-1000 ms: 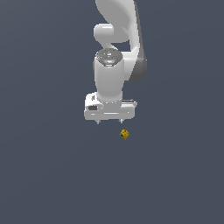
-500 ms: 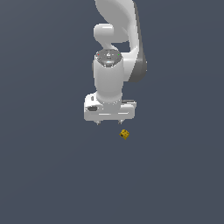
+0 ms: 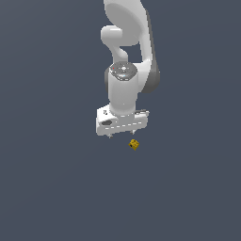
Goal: Pick up the object and move it to a goal position.
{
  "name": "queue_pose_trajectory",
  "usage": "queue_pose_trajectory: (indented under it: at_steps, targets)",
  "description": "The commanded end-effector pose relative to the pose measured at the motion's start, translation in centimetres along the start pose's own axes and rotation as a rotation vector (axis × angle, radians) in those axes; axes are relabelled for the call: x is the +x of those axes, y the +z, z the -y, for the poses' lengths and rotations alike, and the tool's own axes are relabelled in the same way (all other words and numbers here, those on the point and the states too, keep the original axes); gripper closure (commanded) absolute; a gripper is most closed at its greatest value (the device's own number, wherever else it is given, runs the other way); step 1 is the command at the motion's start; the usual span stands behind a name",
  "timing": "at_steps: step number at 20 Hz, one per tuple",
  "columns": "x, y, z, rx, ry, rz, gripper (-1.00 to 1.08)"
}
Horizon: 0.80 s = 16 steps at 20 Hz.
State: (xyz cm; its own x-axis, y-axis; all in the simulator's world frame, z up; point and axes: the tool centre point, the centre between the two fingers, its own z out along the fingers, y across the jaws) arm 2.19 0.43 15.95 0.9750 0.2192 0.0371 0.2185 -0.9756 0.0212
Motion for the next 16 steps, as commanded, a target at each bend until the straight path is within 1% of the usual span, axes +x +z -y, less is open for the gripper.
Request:
queue_pose_trajectory:
  at_steps: [1, 10, 16]
  targets:
    - [-0.1, 0.9, 0.7, 0.000, -0.064, 0.005, -0.92]
    - [-0.5, 5.1, 4.2, 0.011, -0.367, 0.022, -0.92]
    - [-0.9, 7.1, 6.0, 0.022, -0.522, 0.027, -0.92]
